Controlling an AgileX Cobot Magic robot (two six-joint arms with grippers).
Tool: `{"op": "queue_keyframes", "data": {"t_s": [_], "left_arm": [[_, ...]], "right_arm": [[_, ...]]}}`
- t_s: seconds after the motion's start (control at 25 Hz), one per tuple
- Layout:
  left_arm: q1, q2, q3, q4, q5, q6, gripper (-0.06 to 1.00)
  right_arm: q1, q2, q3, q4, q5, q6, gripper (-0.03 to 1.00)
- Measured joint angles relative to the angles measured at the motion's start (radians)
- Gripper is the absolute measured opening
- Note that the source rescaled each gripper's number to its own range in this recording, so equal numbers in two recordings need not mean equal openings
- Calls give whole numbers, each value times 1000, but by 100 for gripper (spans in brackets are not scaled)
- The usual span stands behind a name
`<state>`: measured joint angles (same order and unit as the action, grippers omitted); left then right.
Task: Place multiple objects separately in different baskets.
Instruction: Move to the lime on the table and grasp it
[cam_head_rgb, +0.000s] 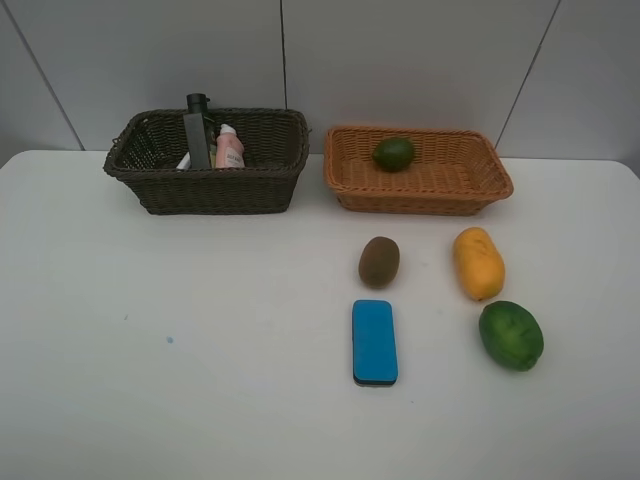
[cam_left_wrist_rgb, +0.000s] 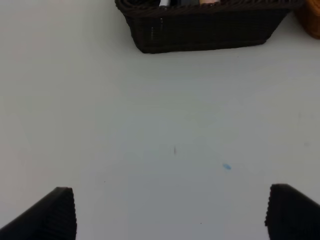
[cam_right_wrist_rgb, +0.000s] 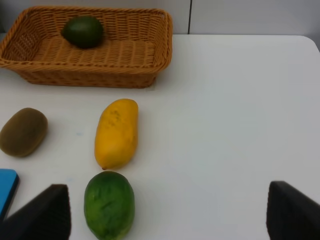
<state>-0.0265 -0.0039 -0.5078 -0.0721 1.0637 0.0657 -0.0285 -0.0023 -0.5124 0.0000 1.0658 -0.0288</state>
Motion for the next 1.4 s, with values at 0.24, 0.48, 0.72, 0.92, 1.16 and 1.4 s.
{"op": "queue_keyframes", "data": {"t_s": [0.24, 0.48, 0.72, 0.92, 1.16, 1.4], "left_arm": [[0, 0, 0, -1, 0, 3, 94], [0, 0, 0, -4, 0, 4, 94], [0, 0, 0, -4, 0, 4, 94], [0, 0, 0, -4, 0, 4, 94], [0, 0, 0, -4, 0, 4, 94], [0, 0, 0, -4, 0, 4, 94]], "right_arm": [[0, 0, 0, 0, 0, 0, 100], [0, 0, 0, 0, 0, 0, 100], [0, 0, 0, 0, 0, 0, 100], [0, 0, 0, 0, 0, 0, 100], [0, 0, 0, 0, 0, 0, 100], [0, 0, 0, 0, 0, 0, 100]]}}
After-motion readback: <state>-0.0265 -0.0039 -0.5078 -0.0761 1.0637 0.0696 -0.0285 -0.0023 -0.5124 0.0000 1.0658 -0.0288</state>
